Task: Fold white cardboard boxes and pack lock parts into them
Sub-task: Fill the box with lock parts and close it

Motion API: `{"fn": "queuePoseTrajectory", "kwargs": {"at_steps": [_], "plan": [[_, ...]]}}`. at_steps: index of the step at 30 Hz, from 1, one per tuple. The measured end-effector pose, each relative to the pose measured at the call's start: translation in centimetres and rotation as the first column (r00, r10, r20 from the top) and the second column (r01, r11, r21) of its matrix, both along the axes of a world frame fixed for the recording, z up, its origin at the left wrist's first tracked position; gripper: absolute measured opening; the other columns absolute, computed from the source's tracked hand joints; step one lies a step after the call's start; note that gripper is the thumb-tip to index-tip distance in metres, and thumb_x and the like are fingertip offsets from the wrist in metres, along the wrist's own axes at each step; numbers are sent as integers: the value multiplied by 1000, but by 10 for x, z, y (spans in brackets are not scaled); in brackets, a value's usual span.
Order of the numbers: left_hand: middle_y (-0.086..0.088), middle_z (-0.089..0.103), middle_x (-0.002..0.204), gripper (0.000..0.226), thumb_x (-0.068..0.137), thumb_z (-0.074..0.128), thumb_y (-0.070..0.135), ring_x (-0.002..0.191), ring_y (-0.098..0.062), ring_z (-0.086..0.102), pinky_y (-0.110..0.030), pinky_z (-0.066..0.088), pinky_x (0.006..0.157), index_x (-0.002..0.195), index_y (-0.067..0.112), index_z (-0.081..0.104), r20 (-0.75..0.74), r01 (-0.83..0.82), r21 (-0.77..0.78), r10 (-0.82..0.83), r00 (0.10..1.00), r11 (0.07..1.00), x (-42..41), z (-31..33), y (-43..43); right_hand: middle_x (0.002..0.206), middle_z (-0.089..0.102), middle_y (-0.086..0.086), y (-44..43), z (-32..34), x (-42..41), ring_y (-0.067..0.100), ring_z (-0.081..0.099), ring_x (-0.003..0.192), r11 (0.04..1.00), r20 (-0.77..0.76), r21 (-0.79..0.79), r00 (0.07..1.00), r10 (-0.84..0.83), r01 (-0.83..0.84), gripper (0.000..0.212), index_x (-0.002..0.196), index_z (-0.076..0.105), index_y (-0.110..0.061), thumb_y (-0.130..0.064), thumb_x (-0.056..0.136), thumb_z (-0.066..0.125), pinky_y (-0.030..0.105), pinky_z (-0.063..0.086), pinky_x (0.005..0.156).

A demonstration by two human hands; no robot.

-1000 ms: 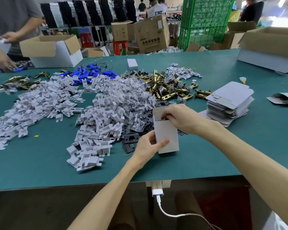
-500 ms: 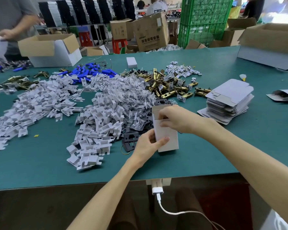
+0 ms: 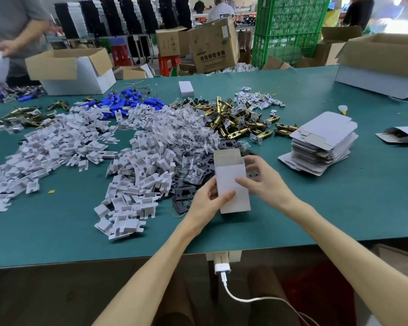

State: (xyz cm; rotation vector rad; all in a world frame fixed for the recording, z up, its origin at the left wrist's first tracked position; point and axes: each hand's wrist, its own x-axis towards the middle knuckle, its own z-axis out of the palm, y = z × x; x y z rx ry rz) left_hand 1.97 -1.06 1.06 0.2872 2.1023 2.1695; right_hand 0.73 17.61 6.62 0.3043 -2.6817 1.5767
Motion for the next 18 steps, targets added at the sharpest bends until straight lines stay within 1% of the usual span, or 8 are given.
{"fn": "queuePoseTrajectory", "kwargs": {"at_steps": [1, 3, 6, 8, 11, 14, 16, 18], "plan": [[1, 71, 132, 53, 98, 73, 21, 119, -17, 68, -32, 58, 96, 147, 18, 54, -7, 7, -3, -7, 1000, 1000, 0, 0, 0, 120, 65, 5, -1, -8, 3, 24, 65, 112, 995, 77, -96, 997, 27, -19, 55, 144, 47, -19, -19, 95, 72, 45, 56, 96], [1, 71, 131, 61, 98, 73, 26, 119, -20, 69, -37, 59, 96, 153, 25, 46, -18, 15, 0, -15, 1000, 1000, 0, 0, -1, 115, 69, 5, -2, -21, 6, 23, 66, 111, 983, 96, -181, 995, 0, 18, 57, 148, 45, -25, -21, 96, 70, 49, 56, 95], [-5, 72, 127, 80, 95, 72, 35, 115, -21, 70, -40, 60, 95, 162, 33, 30, -19, -18, -14, 18, 1000, 1000, 0, -3, -1, 110, 70, 6, -8, -32, 10, 22, 69, 105, 938, 88, -340, 995, -47, 75, 53, 140, 50, -34, -22, 94, 73, 39, 59, 87], [-10, 71, 122, 81, 98, 70, 34, 110, -21, 72, -36, 60, 91, 164, 36, 24, -19, -55, -22, 55, 998, 998, -2, -7, -1, 106, 69, 6, -12, -40, 13, 18, 70, 98, 910, 80, -406, 995, -61, 89, 50, 136, 53, -39, -22, 93, 74, 30, 59, 76], [-8, 72, 121, 65, 102, 67, 24, 107, -22, 73, -34, 61, 86, 159, 36, 38, -23, -61, -28, 60, 998, 998, -3, -10, -3, 101, 68, 13, -13, -52, 16, 18, 71, 89, 885, 94, -447, 991, -93, 126, 42, 131, 60, -36, -21, 93, 74, 24, 56, 71], [-10, 73, 120, 57, 100, 70, 25, 107, -25, 72, -39, 62, 89, 152, 30, 49, 4, -56, -18, 56, 998, 998, -4, -10, -2, 101, 68, 19, -12, -57, 18, 21, 72, 89, 863, 117, -486, 989, -94, 140, 38, 129, 62, -28, -19, 94, 73, 29, 58, 73], [-10, 73, 117, 46, 98, 69, 27, 104, -24, 72, -36, 62, 86, 142, 24, 57, 3, -69, 6, 69, 998, 998, -4, -9, -1, 100, 69, 15, -13, -57, 19, 19, 71, 85, 861, 108, -490, 990, -95, 136, 30, 125, 64, -26, -20, 96, 70, 31, 59, 69], [-6, 73, 111, 21, 102, 66, 23, 98, -21, 68, -31, 59, 82, 123, 19, 64, 2, -122, 18, 122, 993, 992, -4, -9, -2, 101, 71, 4, -13, -58, 20, 11, 70, 79, 865, 92, -483, 991, -102, 134, 18, 116, 68, -25, -23, 98, 68, 27, 55, 58]]}}
